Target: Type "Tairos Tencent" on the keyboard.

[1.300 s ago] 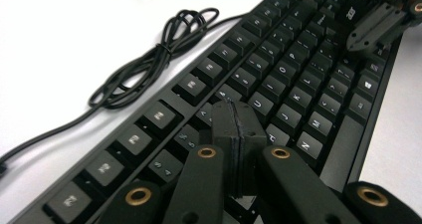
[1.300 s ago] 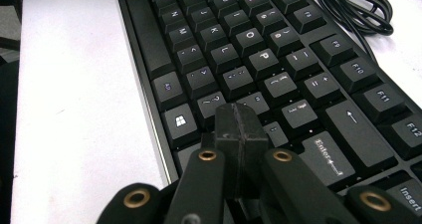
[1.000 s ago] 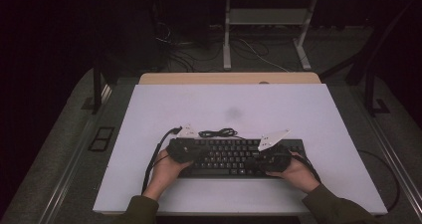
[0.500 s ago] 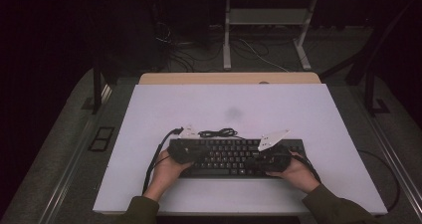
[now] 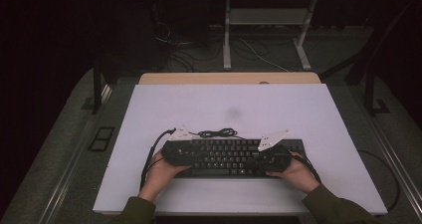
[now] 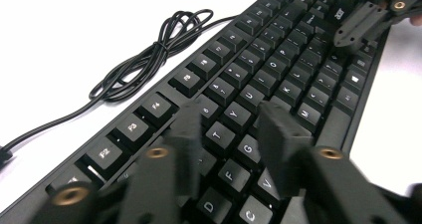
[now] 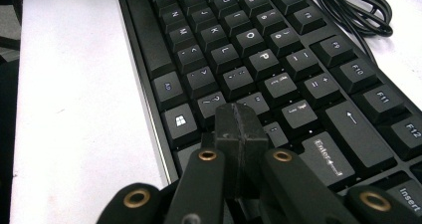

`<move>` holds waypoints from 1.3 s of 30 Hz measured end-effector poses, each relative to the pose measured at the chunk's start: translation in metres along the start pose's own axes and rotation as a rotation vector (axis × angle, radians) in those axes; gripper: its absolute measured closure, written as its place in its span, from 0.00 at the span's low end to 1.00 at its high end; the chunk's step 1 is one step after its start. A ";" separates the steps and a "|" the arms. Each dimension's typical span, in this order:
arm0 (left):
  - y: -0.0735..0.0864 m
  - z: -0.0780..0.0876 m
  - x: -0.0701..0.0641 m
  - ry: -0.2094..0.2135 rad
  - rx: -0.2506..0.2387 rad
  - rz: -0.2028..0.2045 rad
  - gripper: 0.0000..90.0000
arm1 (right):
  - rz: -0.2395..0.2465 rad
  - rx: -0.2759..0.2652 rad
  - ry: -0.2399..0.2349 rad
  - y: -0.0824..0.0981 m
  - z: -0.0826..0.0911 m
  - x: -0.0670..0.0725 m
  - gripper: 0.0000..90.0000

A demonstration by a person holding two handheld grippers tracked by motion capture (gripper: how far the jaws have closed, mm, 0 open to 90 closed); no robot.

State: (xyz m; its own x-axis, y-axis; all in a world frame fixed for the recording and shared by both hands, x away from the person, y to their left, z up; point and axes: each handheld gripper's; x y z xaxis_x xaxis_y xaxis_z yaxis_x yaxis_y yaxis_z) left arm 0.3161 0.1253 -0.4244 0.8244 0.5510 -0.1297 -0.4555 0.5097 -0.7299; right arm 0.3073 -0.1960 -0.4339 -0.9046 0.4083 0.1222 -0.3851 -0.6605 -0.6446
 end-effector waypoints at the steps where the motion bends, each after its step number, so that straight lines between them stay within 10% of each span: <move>1: 0.001 0.001 0.000 0.000 -0.003 0.001 0.54 | -0.003 -0.006 0.004 0.000 0.001 0.001 0.99; 13: 0.007 0.006 -0.002 -0.009 -0.046 0.019 0.31 | -0.043 -0.104 -0.022 -0.001 0.011 -0.005 0.97; 27: 0.015 0.015 -0.001 -0.006 -0.095 0.045 0.22 | -0.086 -0.188 -0.016 -0.010 0.015 -0.005 0.51; 39: 0.020 0.023 0.000 -0.026 -0.121 0.039 0.21 | -0.107 -0.229 -0.005 -0.018 0.010 -0.009 0.38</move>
State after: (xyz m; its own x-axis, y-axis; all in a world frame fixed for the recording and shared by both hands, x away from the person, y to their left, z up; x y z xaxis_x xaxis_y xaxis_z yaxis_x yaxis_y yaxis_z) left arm 0.2991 0.1509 -0.4233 0.7971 0.5865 -0.1435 -0.4421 0.4051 -0.8003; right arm 0.3211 -0.1941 -0.4155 -0.8619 0.4650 0.2021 -0.4281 -0.4536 -0.7817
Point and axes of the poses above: each handheld gripper's, and its own axes: z roughly backward along the jaws, y roughly out of its underside, x roughly to its left, and after that the axes turned 4 degrees about x, right-handed
